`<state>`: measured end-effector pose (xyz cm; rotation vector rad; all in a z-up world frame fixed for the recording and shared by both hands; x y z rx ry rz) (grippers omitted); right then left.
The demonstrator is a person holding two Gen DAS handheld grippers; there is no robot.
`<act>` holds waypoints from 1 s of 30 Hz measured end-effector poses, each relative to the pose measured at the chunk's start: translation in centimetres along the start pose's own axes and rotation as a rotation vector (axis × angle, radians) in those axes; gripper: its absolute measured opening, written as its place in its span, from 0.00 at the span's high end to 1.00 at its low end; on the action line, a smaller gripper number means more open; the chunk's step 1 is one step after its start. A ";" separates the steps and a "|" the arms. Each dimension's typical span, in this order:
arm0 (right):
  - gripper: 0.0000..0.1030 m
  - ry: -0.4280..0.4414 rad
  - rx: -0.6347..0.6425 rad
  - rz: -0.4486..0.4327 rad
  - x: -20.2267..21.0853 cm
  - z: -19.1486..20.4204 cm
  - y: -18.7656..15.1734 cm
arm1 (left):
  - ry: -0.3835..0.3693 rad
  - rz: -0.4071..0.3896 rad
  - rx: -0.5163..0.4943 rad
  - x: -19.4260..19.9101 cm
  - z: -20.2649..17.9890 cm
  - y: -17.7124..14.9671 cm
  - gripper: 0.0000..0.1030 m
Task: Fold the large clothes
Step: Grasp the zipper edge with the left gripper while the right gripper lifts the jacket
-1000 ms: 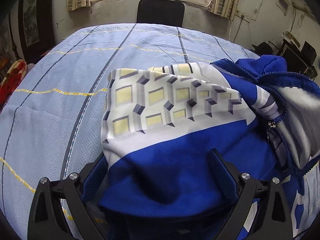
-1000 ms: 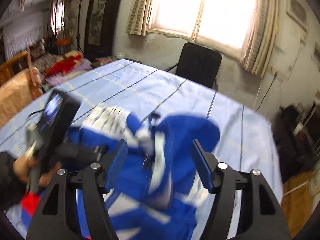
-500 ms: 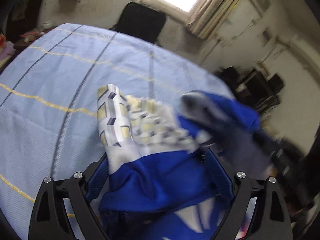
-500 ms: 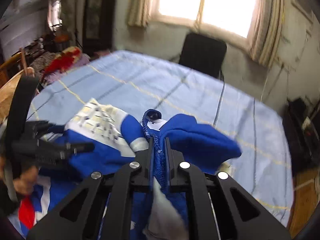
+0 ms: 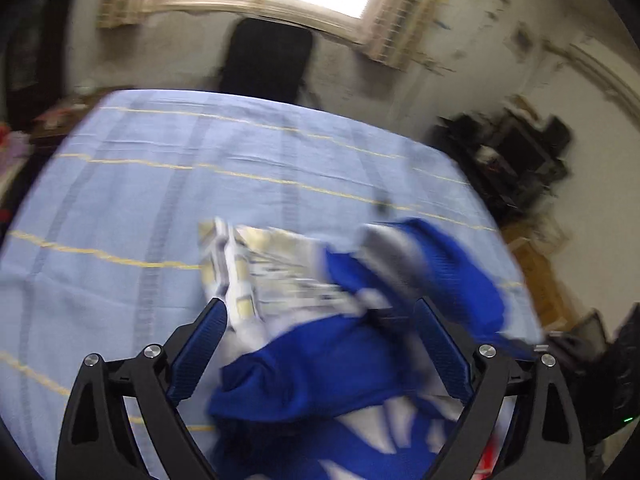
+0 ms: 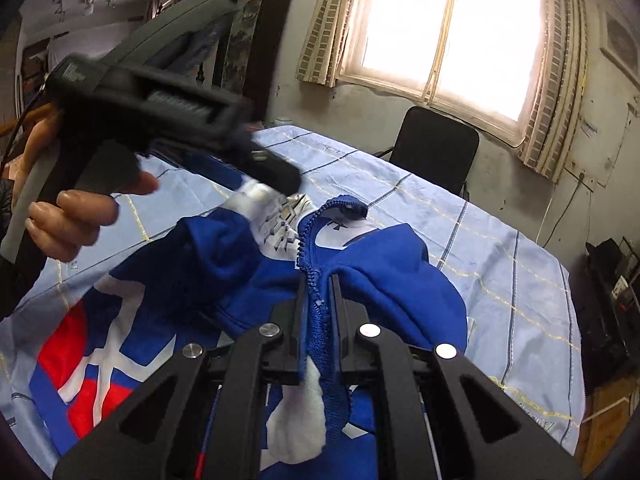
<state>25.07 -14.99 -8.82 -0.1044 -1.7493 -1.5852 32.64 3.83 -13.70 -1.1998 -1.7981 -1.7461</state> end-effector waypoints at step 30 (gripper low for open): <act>0.27 0.242 -0.306 0.179 4.2 -0.3 -7.0 | -0.388 0.026 0.060 -3.0 -10.5 0.7 0.94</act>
Point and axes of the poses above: each gripper's, at about its wrist camera, not at the fingertips, and x roughly against the way its jaws point, z to its left, y to its top, the point moved 10 cm from there along -x, roughly the way its jaws point, and after that the axes turned 10 degrees about -x, right-handed, at the moved point
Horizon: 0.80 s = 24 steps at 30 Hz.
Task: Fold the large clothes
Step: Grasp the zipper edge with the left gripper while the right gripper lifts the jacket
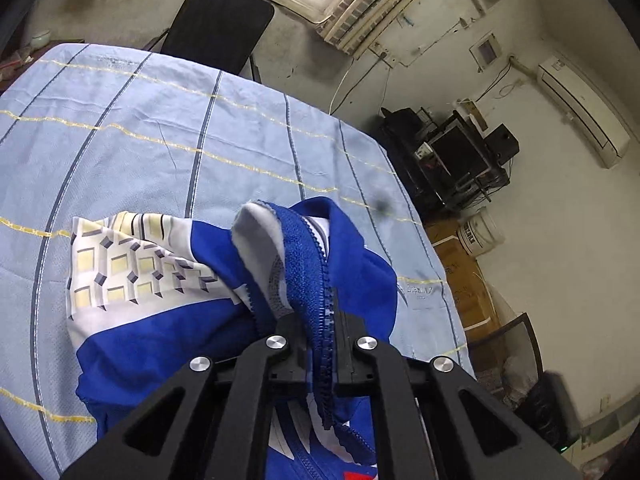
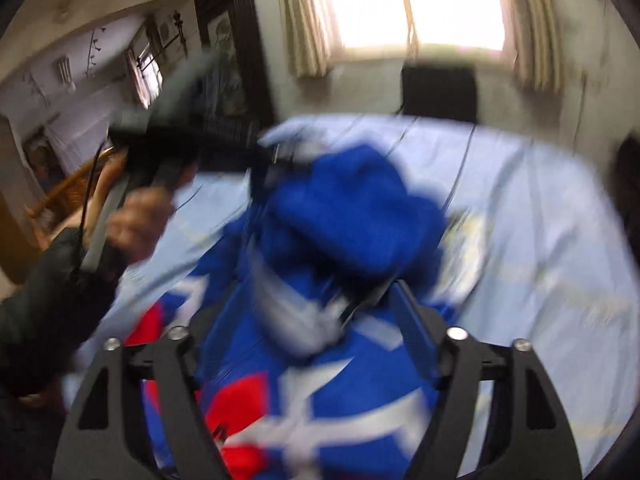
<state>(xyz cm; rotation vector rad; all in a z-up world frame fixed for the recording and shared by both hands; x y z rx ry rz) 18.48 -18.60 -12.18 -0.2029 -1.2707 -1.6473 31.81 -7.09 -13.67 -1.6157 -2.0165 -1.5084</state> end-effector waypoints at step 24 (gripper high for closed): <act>0.96 -0.532 0.426 -0.135 -1.2 -1.8 2.3 | 0.063 0.020 0.042 3.9 2.2 -11.0 0.85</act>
Point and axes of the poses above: each gripper's, at about its wrist camera, not at the fingertips, and x roughly against the way its jaws point, z to its left, y to its top, the point moved 10 cm from there along -x, roughly the way its jaws point, and after that the axes turned 10 degrees about -x, right-handed, at the moved point
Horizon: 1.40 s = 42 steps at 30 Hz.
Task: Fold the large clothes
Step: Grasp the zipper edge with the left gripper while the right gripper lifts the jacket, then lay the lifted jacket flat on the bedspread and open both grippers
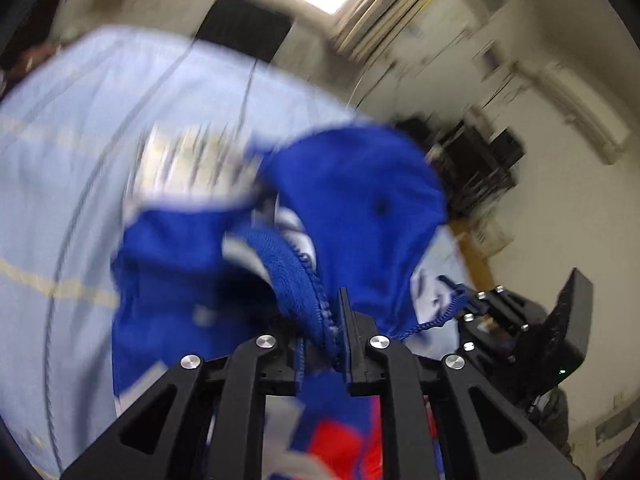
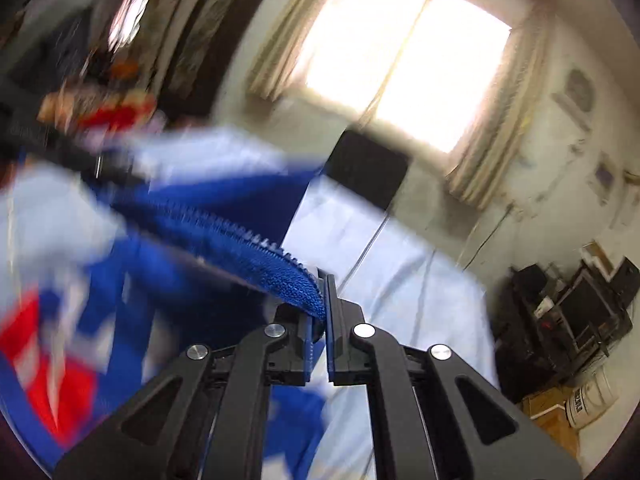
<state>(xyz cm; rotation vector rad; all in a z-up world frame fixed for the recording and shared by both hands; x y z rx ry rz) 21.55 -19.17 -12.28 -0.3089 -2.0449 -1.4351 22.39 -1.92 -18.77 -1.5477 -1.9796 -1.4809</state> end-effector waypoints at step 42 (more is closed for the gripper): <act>1.00 0.300 -0.571 0.228 -16.0 -0.3 2.6 | 0.185 -0.030 -0.093 -8.1 4.8 7.2 0.98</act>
Point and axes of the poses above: each gripper's, at about its wrist camera, not at the fingertips, and x roughly against the way its jaws point, z to its left, y to its top, the point moved 10 cm from there along -x, roughly the way its jaws point, and after that the axes turned 10 degrees about -x, right-handed, at the moved point
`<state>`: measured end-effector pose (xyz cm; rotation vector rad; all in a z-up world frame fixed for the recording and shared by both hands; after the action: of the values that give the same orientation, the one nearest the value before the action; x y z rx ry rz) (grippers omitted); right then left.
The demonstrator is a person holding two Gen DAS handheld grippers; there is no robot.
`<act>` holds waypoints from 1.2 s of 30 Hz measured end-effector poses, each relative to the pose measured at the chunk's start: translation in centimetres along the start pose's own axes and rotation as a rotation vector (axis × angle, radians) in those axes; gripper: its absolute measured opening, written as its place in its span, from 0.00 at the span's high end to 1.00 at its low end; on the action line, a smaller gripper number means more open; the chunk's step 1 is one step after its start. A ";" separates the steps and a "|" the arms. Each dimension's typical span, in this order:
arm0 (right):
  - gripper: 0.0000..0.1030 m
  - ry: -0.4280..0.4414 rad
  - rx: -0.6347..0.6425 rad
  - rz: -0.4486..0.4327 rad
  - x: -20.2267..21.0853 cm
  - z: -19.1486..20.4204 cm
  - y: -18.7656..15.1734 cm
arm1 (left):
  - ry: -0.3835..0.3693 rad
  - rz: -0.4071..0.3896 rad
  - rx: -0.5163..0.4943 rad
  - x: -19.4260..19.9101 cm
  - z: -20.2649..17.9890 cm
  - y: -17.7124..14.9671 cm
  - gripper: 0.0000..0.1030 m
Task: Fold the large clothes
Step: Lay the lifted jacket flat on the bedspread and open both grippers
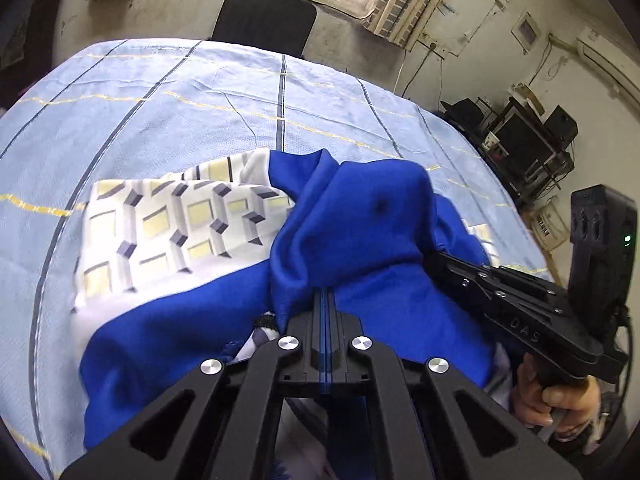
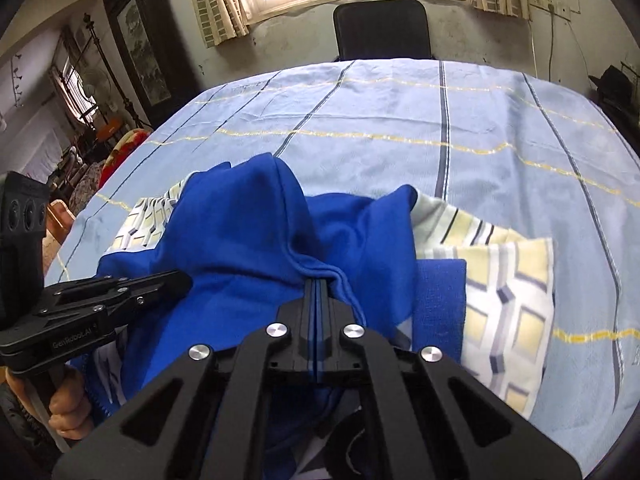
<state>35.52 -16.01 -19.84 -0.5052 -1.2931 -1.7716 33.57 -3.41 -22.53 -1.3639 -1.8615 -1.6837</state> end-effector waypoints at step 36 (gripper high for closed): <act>0.65 0.151 -0.170 0.096 20.0 -7.1 -19.7 | -0.158 0.089 0.115 14.2 0.0 -15.9 0.49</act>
<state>9.50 -28.68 -18.91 -0.5093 -1.0042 -1.8108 13.97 4.92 -21.95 -1.5472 -1.9179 -1.4394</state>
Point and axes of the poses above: each gripper's, at about its wrist camera, not at the fingertips, and x roughly against the way its jaws point, z to its left, y to its top, the point moved 10 cm from there along -x, roughly the way its jaws point, and after that the axes turned 10 degrees about -x, right-handed, at the moved point
